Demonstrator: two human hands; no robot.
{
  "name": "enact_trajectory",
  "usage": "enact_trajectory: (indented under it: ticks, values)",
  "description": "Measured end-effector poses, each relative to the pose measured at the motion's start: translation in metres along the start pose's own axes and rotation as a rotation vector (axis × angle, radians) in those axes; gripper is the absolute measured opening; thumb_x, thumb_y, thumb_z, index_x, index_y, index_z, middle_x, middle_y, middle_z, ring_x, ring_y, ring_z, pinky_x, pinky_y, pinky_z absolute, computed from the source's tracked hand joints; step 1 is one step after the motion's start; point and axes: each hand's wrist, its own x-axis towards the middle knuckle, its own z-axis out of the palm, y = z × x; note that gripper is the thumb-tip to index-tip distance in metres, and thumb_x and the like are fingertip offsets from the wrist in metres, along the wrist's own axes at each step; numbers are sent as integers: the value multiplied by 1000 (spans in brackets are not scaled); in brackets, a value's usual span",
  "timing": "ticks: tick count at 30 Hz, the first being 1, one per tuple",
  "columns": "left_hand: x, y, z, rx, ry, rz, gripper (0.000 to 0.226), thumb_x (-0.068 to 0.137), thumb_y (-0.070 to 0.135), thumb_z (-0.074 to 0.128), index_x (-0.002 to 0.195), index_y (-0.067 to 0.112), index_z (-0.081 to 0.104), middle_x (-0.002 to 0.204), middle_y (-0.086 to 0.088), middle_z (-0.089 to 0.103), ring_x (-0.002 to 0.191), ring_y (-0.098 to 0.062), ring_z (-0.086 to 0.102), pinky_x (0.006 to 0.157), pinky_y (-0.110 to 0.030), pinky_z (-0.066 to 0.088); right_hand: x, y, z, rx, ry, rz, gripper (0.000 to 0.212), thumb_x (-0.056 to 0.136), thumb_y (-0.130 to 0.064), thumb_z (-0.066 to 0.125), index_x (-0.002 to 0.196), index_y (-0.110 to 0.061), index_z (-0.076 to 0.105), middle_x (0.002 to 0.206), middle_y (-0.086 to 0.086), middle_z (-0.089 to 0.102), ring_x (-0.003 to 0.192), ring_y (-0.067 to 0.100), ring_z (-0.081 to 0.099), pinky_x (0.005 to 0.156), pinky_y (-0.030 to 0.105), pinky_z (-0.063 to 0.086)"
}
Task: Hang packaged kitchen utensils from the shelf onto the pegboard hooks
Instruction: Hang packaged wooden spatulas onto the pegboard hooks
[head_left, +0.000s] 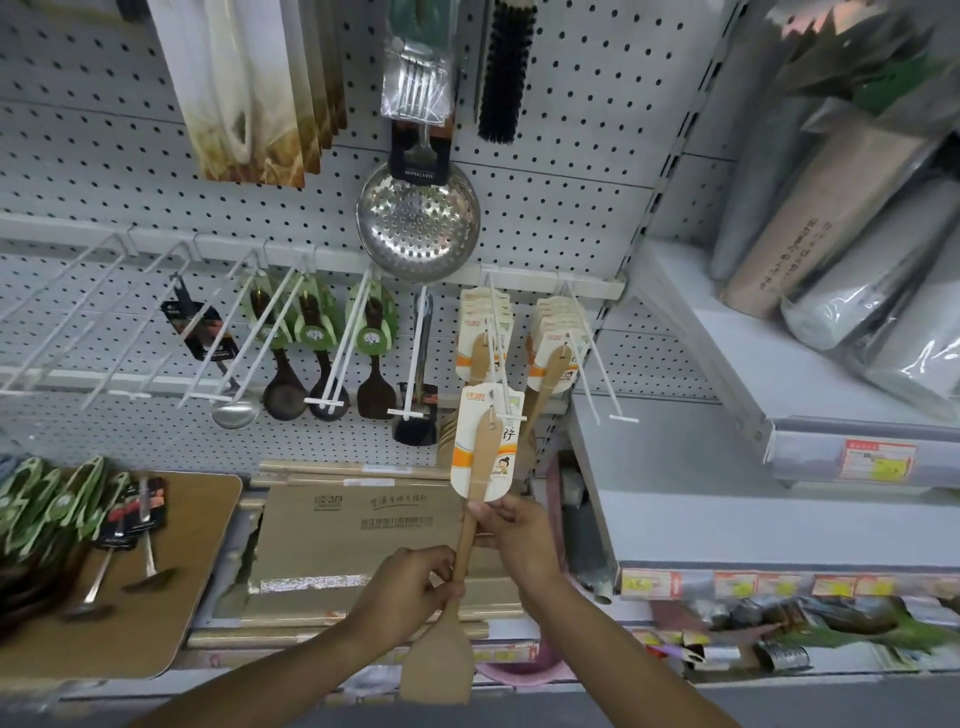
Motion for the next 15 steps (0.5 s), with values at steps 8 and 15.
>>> enact_trajectory:
  ticks: [8, 15]
  values:
    - [54, 8, -22, 79, 14, -64, 26, 83, 19, 77, 69, 35, 63, 75, 13, 70, 60, 9, 59, 74, -23, 51, 49, -19, 11, -37, 67, -18, 6, 91, -6, 65, 92, -2, 69, 75, -3, 74, 70, 7, 70, 57, 18, 53]
    - [89, 9, -34, 83, 58, -57, 37, 87, 20, 75, 59, 37, 56, 58, 23, 61, 56, 9, 55, 75, -28, 53, 91, -33, 12, -74, 101, -32, 13, 90, -1, 66, 80, -10, 66, 59, -14, 68, 54, -9, 62, 51, 8, 45]
